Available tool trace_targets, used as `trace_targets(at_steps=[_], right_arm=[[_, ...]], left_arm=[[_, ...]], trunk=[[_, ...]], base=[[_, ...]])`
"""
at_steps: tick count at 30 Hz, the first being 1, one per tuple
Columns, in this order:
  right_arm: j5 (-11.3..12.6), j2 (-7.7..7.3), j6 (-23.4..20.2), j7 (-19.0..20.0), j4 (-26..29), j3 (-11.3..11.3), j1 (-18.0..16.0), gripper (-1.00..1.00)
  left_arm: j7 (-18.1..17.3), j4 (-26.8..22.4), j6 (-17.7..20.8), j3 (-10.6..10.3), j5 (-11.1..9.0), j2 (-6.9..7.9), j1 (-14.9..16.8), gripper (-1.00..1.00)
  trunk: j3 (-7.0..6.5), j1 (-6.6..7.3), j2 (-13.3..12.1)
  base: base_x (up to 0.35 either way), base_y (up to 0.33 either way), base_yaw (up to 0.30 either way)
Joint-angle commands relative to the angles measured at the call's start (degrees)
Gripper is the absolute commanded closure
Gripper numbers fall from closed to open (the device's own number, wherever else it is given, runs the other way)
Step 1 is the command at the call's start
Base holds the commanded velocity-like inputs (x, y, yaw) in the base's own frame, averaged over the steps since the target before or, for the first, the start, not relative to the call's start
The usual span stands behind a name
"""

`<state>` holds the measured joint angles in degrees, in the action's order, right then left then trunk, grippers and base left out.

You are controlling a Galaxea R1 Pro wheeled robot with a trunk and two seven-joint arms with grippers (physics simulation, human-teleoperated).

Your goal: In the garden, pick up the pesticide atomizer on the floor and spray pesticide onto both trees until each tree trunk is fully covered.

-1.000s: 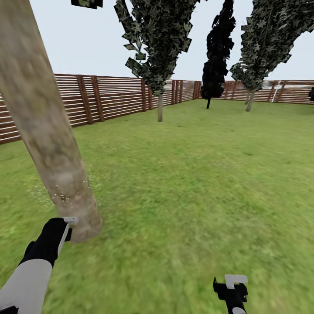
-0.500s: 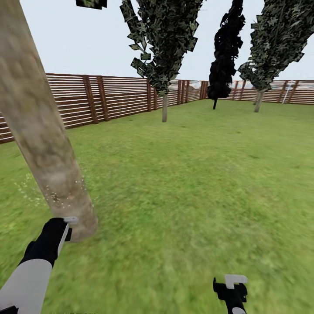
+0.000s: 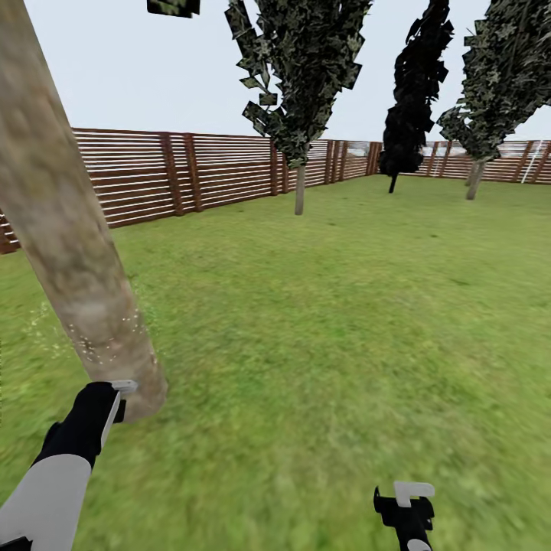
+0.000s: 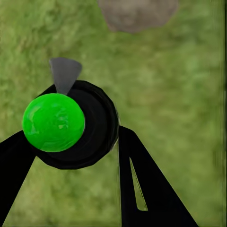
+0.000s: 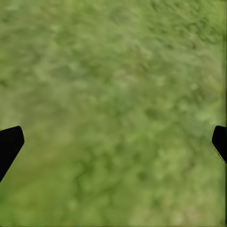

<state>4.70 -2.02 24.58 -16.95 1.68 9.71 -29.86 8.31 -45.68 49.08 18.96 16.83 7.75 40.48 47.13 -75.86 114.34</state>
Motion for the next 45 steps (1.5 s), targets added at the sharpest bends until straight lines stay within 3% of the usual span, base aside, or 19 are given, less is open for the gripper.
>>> trace_targets(at_steps=[1, 13, 16, 17, 19, 20, 21, 23, 34, 45], right_arm=[[0.5, 0.00, 0.1, -0.1, 0.0, 0.5, 0.0, -1.00], [0.5, -0.09, 0.2, -0.1, 0.0, 0.5, 0.0, -1.00], [0.5, -0.15, 0.1, -0.1, 0.0, 0.4, 0.0, -1.00], [0.5, -0.19, 0.1, -0.1, 0.0, 0.4, 0.0, -1.00], [0.5, -0.24, 0.1, -0.1, -0.1, 0.4, 0.0, -1.00], [0.5, -0.25, 0.1, -0.1, -0.1, 0.4, 0.0, -1.00], [0.5, -0.26, 0.1, -0.1, -0.1, 0.4, 0.0, -1.00], [0.5, -0.26, 0.1, -0.1, 0.0, 0.4, 0.0, -1.00], [0.5, -0.13, 0.1, -0.1, 0.0, 0.4, 0.0, -1.00], [0.5, -0.11, 0.2, 0.0, 0.0, 0.5, 0.0, -1.00]], left_arm=[[0.3, -0.1, 0.2, 0.0, -0.2, -0.02, 0.0, 1.00], [-0.4, -2.8, 0.6, 0.1, -0.6, 0.70, 1.0, 1.00], [-0.7, -2.8, 1.7, -0.4, -0.6, 0.18, 6.0, 1.00], [-0.8, -2.6, 2.4, -2.5, -0.6, 0.23, 7.7, 1.00], [-1.5, -2.3, 3.4, -4.5, -0.6, 1.47, 10.0, 1.00], [-1.8, -2.3, 4.4, -4.8, -0.5, 2.67, 10.7, 1.00], [-2.8, -2.2, 6.0, -5.0, -0.5, 4.90, 11.1, 1.00], [-4.1, -2.6, 6.7, -5.4, -0.3, 5.89, 10.7, 1.00], [-4.4, -3.0, 6.9, -5.4, -0.2, 6.07, 10.5, 1.00], [-4.2, -2.3, 6.8, -5.2, -0.3, 5.68, 10.4, 1.00]], trunk=[[0.05, 0.00, 0.0], [0.05, 0.00, 0.0], [0.05, 0.00, 0.0], [0.05, 0.00, 0.0], [0.05, 0.00, 0.0], [0.05, 0.00, 0.0], [0.05, 0.00, 0.0], [0.05, 0.00, 0.0], [0.05, 0.00, 0.0], [0.05, 0.00, 0.0]], base=[[0.087, -0.271, 0.140], [0.087, -0.104, 0.252], [0.001, 0.000, 0.046], [0.000, 0.000, 0.004], [0.000, 0.000, 0.001], [0.000, 0.000, 0.000], [0.000, 0.000, 0.000], [0.000, 0.000, 0.000], [0.004, -0.006, 0.135], [0.046, -0.247, 0.004]])
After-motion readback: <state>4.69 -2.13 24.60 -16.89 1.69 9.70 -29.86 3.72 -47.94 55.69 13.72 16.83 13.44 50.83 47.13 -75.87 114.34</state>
